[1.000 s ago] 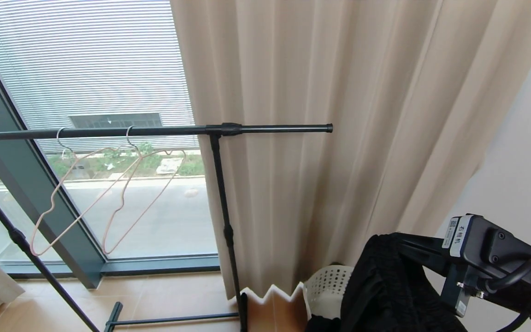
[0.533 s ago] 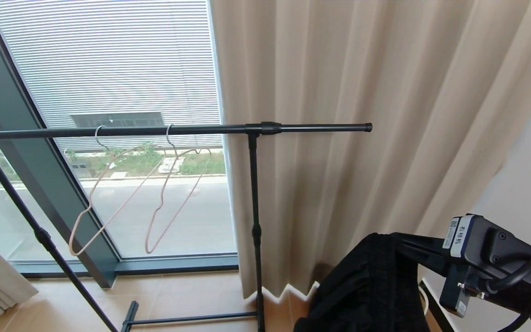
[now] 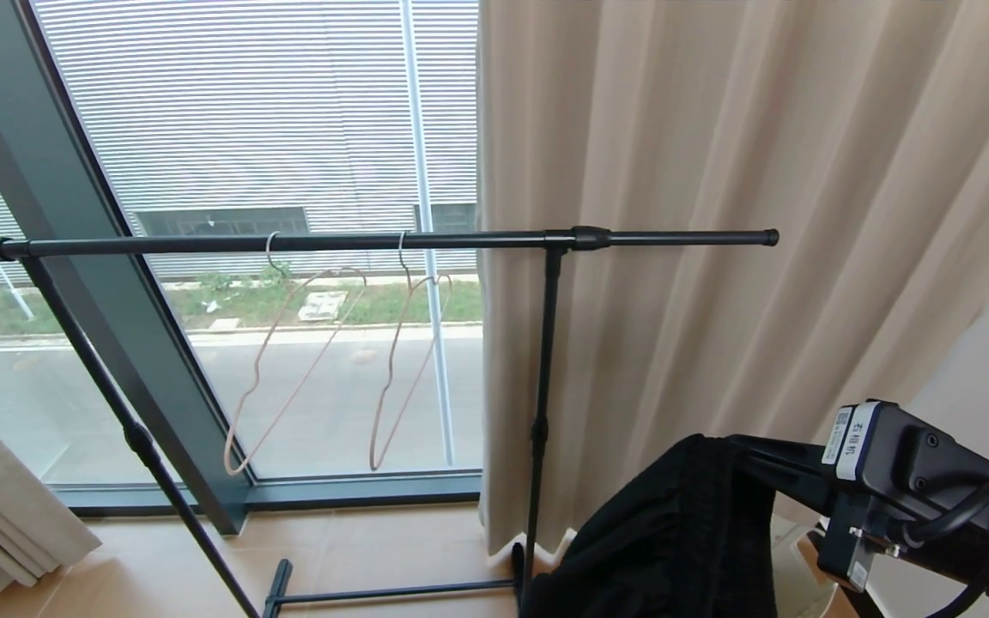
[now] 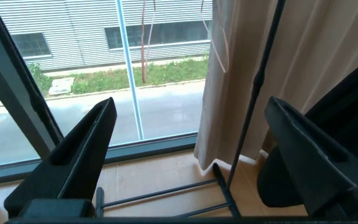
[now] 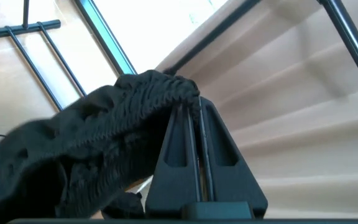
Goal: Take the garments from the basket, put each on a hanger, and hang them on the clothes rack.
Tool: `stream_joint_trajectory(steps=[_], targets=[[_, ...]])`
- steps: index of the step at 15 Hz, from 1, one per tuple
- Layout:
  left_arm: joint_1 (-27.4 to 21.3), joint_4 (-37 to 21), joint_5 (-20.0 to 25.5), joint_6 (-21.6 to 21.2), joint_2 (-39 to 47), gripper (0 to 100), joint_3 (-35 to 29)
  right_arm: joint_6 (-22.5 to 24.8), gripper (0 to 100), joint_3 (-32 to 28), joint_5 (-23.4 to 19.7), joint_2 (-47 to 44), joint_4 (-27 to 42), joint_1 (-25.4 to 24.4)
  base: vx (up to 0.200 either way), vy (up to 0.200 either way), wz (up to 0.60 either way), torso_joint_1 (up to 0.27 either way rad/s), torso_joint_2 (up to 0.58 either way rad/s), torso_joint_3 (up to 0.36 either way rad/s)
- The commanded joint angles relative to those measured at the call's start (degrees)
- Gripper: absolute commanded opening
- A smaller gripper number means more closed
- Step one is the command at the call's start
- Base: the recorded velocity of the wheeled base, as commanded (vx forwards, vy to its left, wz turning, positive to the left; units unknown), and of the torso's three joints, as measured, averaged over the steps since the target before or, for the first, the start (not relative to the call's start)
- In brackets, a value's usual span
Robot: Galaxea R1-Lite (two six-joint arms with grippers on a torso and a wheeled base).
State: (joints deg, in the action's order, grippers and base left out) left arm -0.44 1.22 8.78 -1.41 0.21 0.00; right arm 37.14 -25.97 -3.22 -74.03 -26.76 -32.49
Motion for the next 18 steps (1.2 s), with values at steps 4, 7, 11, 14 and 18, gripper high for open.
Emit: stream_joint_trajectory(steps=[4,7,11,14,18], targets=[[0.0,0.0,0.0,0.1,0.0,100,0.0,0.0,0,0.0,0.0,-0.1,0.0,0.0,0.000,0.200,0.00,0.004,0.00,0.002],[0.0,0.0,0.0,0.0,0.0,100,0.0,0.0,0,0.0,0.1,-0.1,0.0,0.1,0.000,0.200,0.00,0.002,0.01,0.001],[0.0,0.0,0.0,0.1,0.0,100,0.0,0.0,0,0.0,0.0,-0.1,0.0,0.1,-0.200,0.050,0.00,0.005,0.00,0.001],[0.0,-0.1,0.0,0.1,0.0,100,0.0,0.0,0,0.2,0.1,-0.1,0.0,0.1,-0.200,0.000,0.00,-0.001,0.00,-0.002],[0.0,-0.1,0.0,0.1,0.0,100,0.0,0.0,0,0.3,0.1,-0.1,0.0,0.1,0.000,0.200,0.00,-0.006,0.00,0.004]])
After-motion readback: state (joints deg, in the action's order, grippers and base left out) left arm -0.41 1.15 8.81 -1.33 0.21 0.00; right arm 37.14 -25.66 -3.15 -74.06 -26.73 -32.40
